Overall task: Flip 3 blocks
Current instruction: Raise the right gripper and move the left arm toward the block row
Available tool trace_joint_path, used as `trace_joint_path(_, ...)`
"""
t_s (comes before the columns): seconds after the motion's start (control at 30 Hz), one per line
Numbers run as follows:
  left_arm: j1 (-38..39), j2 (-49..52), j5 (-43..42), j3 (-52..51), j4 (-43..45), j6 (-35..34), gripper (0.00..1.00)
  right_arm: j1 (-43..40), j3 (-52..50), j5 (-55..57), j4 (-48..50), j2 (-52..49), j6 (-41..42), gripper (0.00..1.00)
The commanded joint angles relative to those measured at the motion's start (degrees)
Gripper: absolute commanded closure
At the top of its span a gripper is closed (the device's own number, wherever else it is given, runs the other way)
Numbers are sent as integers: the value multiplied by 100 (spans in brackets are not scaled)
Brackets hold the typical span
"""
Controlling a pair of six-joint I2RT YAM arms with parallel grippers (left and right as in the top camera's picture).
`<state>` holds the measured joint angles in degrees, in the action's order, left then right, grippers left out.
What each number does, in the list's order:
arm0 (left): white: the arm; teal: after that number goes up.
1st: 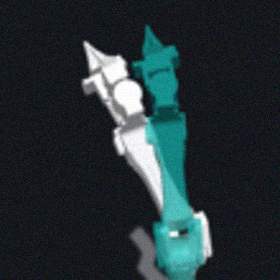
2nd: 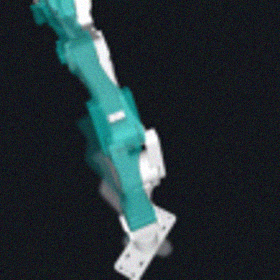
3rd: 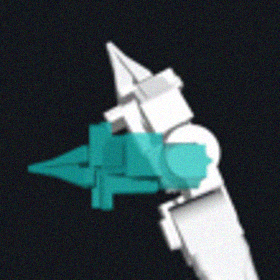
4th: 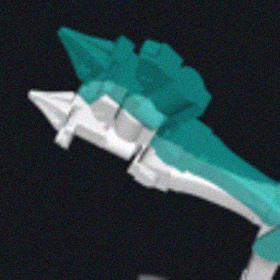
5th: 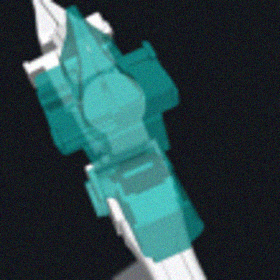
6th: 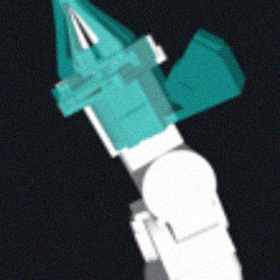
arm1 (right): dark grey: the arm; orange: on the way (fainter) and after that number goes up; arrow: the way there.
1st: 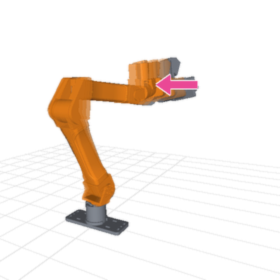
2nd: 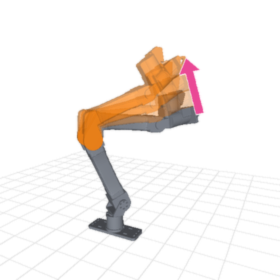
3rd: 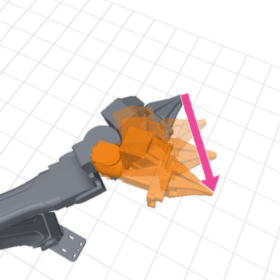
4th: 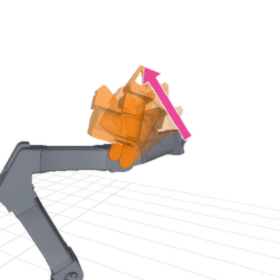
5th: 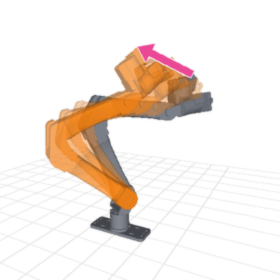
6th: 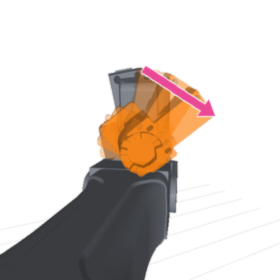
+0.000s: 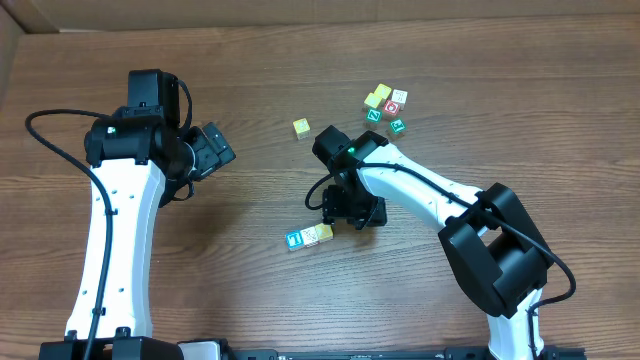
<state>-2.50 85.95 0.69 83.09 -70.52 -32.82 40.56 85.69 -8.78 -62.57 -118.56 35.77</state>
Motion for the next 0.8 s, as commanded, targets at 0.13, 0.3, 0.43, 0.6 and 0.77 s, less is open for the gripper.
trace_joint_path(0.13,-11,39,13,33,7,22,0,24,-37,-26,2,155,-162,22)
trace_joint_path(0.3,-11,39,13,33,7,22,0,24,-37,68,-72,155,-328,22)
trace_joint_path(0.43,-11,39,13,33,7,22,0,24,-37,190,-55,155,-326,20)
trace_joint_path(0.6,-11,39,13,33,7,22,0,24,-37,350,-55,155,-328,21)
trace_joint_path(0.77,-11,39,13,33,7,22,0,24,-37,363,-72,155,-326,21)
